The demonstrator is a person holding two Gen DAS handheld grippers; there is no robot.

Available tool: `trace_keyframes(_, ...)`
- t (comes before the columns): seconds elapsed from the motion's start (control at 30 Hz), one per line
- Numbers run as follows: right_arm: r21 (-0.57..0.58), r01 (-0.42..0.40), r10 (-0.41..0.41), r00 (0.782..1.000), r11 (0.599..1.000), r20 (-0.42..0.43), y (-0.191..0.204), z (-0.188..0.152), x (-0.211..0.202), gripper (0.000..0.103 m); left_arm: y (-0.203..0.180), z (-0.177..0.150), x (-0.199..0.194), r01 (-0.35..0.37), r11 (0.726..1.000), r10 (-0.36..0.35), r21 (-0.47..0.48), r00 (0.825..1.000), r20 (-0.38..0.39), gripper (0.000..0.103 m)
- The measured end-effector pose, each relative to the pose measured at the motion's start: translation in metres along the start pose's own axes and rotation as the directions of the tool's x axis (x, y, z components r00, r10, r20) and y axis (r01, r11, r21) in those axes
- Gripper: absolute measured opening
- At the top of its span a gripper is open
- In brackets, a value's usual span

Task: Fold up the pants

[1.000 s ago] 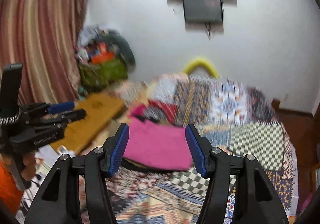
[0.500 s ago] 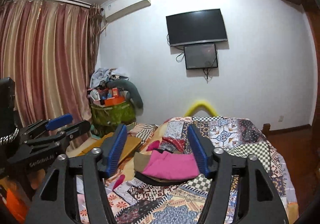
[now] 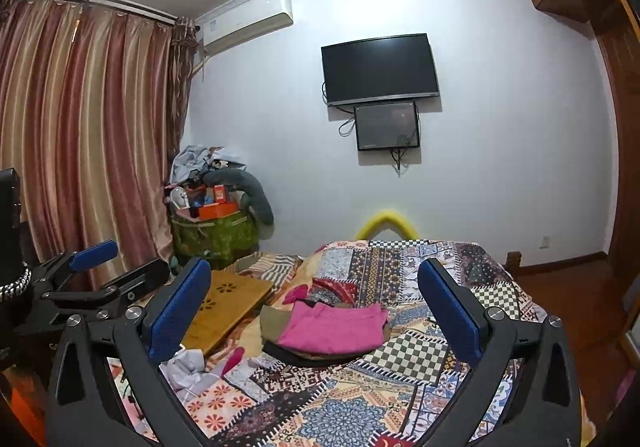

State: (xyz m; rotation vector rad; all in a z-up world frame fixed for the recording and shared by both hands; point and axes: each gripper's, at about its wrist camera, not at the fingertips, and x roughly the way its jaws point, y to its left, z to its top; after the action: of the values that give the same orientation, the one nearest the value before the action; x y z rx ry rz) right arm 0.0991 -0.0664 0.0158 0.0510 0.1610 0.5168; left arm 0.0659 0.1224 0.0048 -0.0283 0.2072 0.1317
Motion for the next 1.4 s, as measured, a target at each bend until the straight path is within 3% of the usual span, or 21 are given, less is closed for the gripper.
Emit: trace_keyframes(1.4, 0.012, 0.007, -0.006, 0.999, 1.000, -0.041, -0.005, -0.009, -0.009, 0.103, -0.004, -0.008, 0.013, 0.025, 1.000, -0.025, -0.010, 0.999, -0.040, 0.103)
